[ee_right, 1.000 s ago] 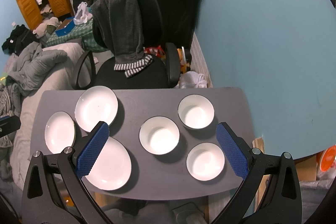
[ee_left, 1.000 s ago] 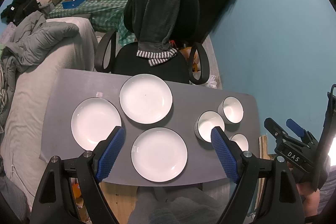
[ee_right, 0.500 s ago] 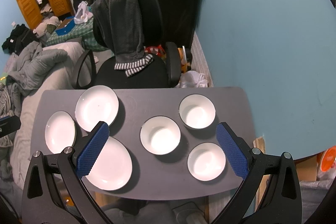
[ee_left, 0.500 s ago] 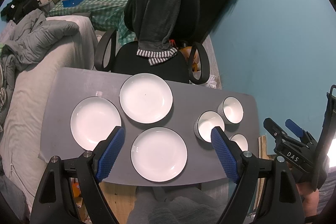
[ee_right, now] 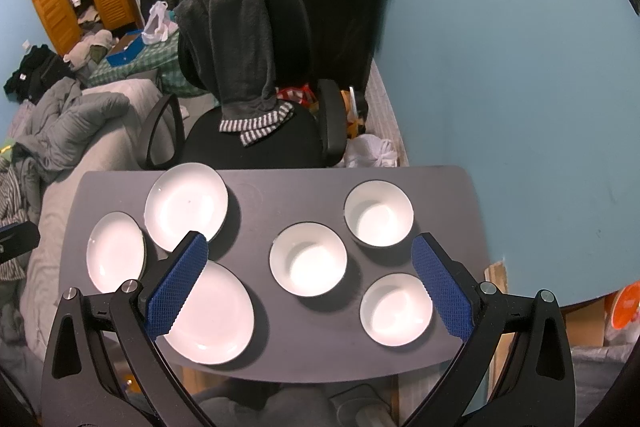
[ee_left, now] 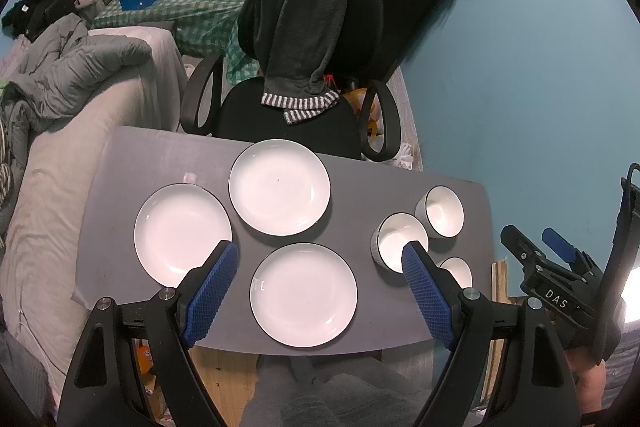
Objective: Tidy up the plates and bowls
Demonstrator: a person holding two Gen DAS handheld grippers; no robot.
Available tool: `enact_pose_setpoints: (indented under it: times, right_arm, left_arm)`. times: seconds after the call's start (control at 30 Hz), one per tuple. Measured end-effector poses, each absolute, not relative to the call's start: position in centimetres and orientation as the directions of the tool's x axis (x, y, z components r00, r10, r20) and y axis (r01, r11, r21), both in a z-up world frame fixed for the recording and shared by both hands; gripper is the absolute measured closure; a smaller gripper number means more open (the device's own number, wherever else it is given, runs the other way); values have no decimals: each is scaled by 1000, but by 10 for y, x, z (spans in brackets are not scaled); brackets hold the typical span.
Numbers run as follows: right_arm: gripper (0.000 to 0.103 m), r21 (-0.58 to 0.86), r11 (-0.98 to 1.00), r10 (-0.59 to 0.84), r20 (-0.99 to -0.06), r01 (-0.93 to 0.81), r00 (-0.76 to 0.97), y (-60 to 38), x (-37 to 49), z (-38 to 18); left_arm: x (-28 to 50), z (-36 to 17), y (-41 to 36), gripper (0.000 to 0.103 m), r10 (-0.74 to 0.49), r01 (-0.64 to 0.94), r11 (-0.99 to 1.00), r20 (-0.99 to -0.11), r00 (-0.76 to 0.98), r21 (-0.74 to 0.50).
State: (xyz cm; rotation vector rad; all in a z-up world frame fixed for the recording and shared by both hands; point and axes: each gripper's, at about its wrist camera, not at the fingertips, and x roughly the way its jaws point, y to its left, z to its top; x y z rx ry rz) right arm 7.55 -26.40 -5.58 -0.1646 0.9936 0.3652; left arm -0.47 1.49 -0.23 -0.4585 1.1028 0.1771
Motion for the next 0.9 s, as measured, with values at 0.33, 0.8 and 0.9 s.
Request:
enact_pose_setpoints:
  times: [0.33, 0.8, 0.9]
  right_arm:
    - [2, 23, 926, 221, -842, -376, 492, -257, 70, -62]
    - [2, 2, 912, 221, -845, -410, 487, -246, 80, -65]
    - [2, -5, 902, 227, -847, -433, 482, -239, 85, -66]
  left_arm:
    - [-6, -4, 18, 18, -90, -370, 886, -886, 455, -280]
    - [-8, -13, 27, 18, -77, -394, 878, -893, 444, -272]
    - [-11, -17, 31, 18, -70, -404, 875, -896, 439, -267]
